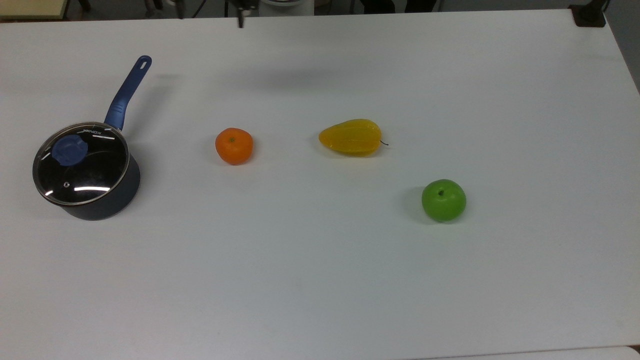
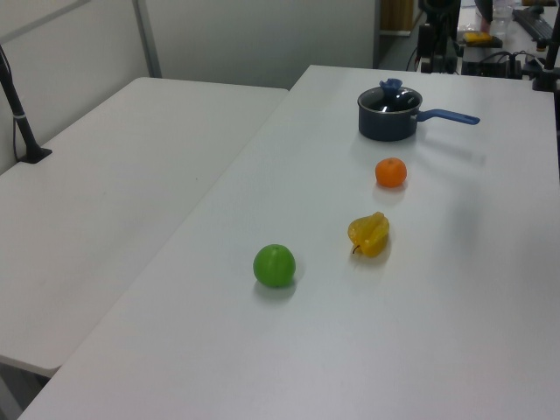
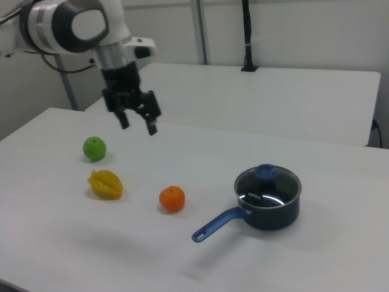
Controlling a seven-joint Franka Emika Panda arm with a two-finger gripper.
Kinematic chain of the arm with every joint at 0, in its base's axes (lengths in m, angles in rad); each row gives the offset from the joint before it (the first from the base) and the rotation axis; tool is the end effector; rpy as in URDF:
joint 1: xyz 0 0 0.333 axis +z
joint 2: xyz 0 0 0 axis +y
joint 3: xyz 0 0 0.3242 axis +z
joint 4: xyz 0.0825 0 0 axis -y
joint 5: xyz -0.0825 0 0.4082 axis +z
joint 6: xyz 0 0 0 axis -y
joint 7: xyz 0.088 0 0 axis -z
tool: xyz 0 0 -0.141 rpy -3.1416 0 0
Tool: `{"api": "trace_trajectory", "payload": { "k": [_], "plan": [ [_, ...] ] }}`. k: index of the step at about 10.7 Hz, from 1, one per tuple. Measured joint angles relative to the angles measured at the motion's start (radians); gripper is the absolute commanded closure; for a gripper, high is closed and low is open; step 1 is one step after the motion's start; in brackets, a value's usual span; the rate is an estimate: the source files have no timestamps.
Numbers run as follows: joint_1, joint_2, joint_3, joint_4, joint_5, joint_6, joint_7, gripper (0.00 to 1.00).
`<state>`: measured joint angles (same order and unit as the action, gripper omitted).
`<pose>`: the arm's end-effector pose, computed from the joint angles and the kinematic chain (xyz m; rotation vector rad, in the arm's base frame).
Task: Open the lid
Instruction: 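Move the open gripper over the saucepan toward the blue lid knob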
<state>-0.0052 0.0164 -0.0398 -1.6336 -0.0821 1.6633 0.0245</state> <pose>0.5901 -0.0373 0.5664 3.0575 -0.0955 0.0191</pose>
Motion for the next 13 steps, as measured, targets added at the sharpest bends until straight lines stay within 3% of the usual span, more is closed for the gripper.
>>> {"api": "trace_trajectory", "payload": {
  "k": [4, 6, 9, 13],
  "plan": [
    [-0.192, 0.070, -0.004, 0.027, 0.001, 0.182, -0.010, 0.00],
    [-0.248, 0.138, -0.006, 0.029, 0.001, 0.313, -0.010, 0.00],
    [-0.301, 0.252, -0.006, 0.032, 0.001, 0.511, -0.010, 0.00],
    [-0.305, 0.379, -0.006, 0.035, 0.002, 0.730, 0.018, 0.00]
  ]
}}
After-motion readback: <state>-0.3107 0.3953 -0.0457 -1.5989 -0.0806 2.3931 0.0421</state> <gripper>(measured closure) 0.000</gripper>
